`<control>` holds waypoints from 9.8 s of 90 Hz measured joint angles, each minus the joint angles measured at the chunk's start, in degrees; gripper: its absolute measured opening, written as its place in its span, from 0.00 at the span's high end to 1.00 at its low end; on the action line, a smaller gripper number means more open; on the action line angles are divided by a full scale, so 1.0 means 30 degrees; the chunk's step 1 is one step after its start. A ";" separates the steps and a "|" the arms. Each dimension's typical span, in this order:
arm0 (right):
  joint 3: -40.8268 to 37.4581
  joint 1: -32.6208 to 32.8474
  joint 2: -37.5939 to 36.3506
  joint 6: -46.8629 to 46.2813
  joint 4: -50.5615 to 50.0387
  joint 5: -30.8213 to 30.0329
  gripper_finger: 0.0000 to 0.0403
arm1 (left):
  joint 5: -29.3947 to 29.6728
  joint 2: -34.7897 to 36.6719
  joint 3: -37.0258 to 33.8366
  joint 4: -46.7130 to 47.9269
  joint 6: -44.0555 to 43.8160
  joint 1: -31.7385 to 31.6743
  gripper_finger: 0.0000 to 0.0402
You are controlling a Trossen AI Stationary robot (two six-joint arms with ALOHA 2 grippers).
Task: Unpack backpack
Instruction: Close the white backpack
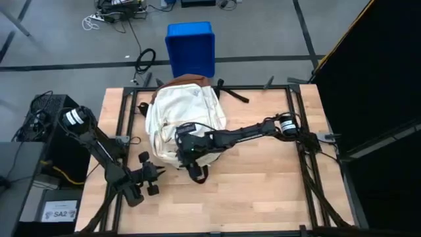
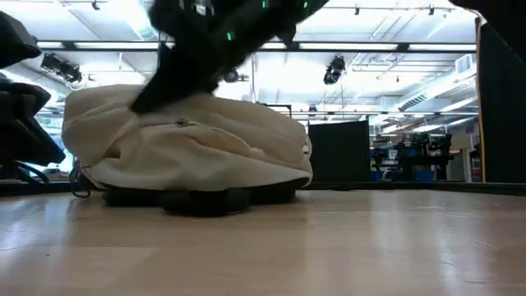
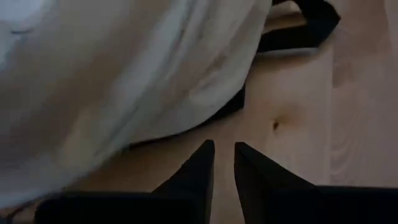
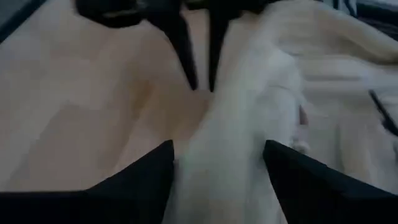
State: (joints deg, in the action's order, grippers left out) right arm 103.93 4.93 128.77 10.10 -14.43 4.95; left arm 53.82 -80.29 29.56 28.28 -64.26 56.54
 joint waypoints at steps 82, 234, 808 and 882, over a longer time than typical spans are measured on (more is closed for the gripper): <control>0.0337 0.1301 -0.0073 -0.0001 0.3327 -0.6879 1.00 | 0.2864 0.0028 0.1231 -0.1770 0.6273 -0.1184 0.91; -1.3389 0.1902 -0.6762 -0.4558 1.6772 -0.6548 1.00 | -0.0409 0.6259 0.0613 -0.2611 1.0584 -0.4188 0.84; -1.0999 0.3636 -0.8758 -1.0860 0.3375 -0.4244 1.00 | -0.7146 -0.2794 0.4123 -1.6125 2.7399 -1.0630 0.68; -1.0939 0.3821 -0.9619 -0.8334 0.1315 -0.4269 0.97 | -0.7116 -0.3038 0.4087 -1.7745 2.8776 -1.0881 1.00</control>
State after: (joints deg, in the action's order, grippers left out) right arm 71.12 16.39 99.91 -14.90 -10.48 -7.86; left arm 32.47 -89.41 41.82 -24.95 22.06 23.90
